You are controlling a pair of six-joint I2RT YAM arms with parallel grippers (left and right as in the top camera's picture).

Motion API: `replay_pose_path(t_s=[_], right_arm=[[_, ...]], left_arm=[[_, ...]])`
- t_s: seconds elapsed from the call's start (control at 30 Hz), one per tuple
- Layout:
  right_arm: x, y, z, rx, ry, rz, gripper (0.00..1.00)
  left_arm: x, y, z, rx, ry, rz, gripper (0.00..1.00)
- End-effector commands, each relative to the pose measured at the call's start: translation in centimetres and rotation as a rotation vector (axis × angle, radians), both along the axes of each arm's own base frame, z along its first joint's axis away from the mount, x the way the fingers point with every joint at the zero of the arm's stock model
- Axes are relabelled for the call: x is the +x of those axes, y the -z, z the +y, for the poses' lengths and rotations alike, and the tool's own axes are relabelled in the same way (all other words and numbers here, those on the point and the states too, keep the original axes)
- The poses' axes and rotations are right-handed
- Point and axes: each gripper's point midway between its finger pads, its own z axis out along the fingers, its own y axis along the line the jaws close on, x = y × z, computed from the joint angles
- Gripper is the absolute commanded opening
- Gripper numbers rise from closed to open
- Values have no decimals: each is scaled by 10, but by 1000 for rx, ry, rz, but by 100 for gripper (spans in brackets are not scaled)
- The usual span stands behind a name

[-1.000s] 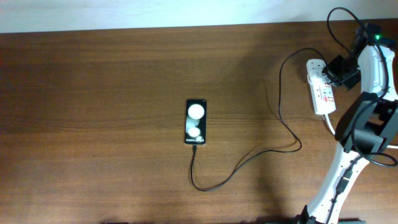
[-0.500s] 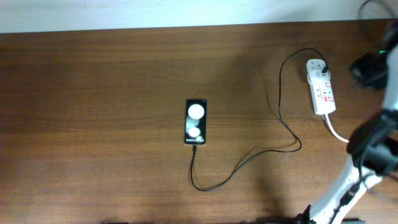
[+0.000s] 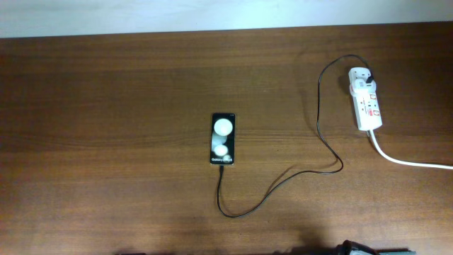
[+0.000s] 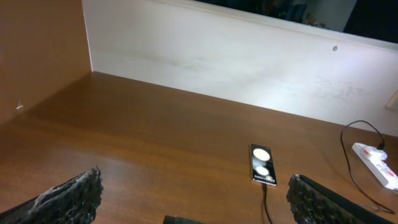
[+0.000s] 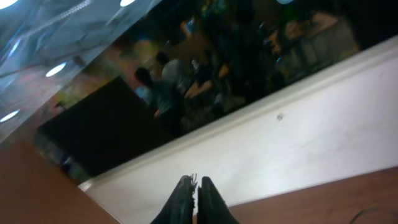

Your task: Plug charger to phone and switch on socket

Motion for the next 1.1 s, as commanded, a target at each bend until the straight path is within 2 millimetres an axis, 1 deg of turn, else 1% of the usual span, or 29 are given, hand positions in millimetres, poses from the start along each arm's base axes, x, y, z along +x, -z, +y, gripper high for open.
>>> replay_pose_path(t_s=[0.0, 0.03, 0.07, 0.17, 0.2, 0.23, 0.27, 0.3, 0.37, 0.4, 0.43, 0.5, 0.57, 0.6, 0.73, 0.8, 0.87, 0.93, 1.0, 1.07], right_arm=[[-22, 3, 26, -48, -76, -26, 9], [-33, 9, 28, -45, -64, -27, 9], [-46, 19, 28, -41, -37, -26, 9], [-73, 29, 31, -54, -24, -140, 10], [-79, 31, 31, -60, -23, -173, 11], [-92, 34, 33, -73, -21, -251, 16], [-110, 37, 36, -88, -20, -340, 18], [-119, 38, 38, -95, -19, -382, 20], [-142, 38, 41, -110, -18, -469, 23], [-153, 36, 43, -114, -17, -494, 23], [-158, 36, 44, -116, -17, -507, 23], [-159, 35, 44, -117, -17, -511, 23], [-160, 33, 44, -118, -17, -519, 23], [-160, 33, 44, -118, -17, -521, 24], [-162, 32, 44, -119, -17, -525, 24], [-164, 32, 45, -120, -17, -531, 24], [-171, 32, 46, -123, -17, -545, 24], [-177, 31, 46, -117, -28, -557, 24], [-181, 30, 44, -99, -39, -565, 24], [-185, 30, 44, -95, -41, -573, 23]], left_arm=[[-2, -1, 2, 16, -16, -12, 99], [-2, -1, 2, 16, -16, -12, 99], [-2, -1, 2, 16, -16, -12, 99], [-2, -1, 2, 16, -16, -12, 99], [-2, -1, 2, 16, -16, -12, 99], [-2, -4, 2, 17, -21, -24, 99], [3, -7, 2, 17, -20, -32, 99], [6, -5, 2, 17, -20, -22, 99], [23, -6, 2, 17, -20, -10, 99], [35, -12, 2, 17, -20, -28, 99], [56, -19, 2, 16, -20, -51, 99], [74, -17, 2, 16, -20, -45, 99], [112, -5, 1, 17, -18, -14, 99], [132, 2, 0, 16, -12, -6, 99], [182, 38, -1, 17, -11, 57, 99], [211, 53, -1, 17, -11, 48, 99], [228, 59, -3, 15, 1, 16, 99], [249, 66, -15, 10, 69, -29, 99], [261, 76, -16, 10, 76, -46, 99], [269, 75, -17, 19, 79, -91, 99]])
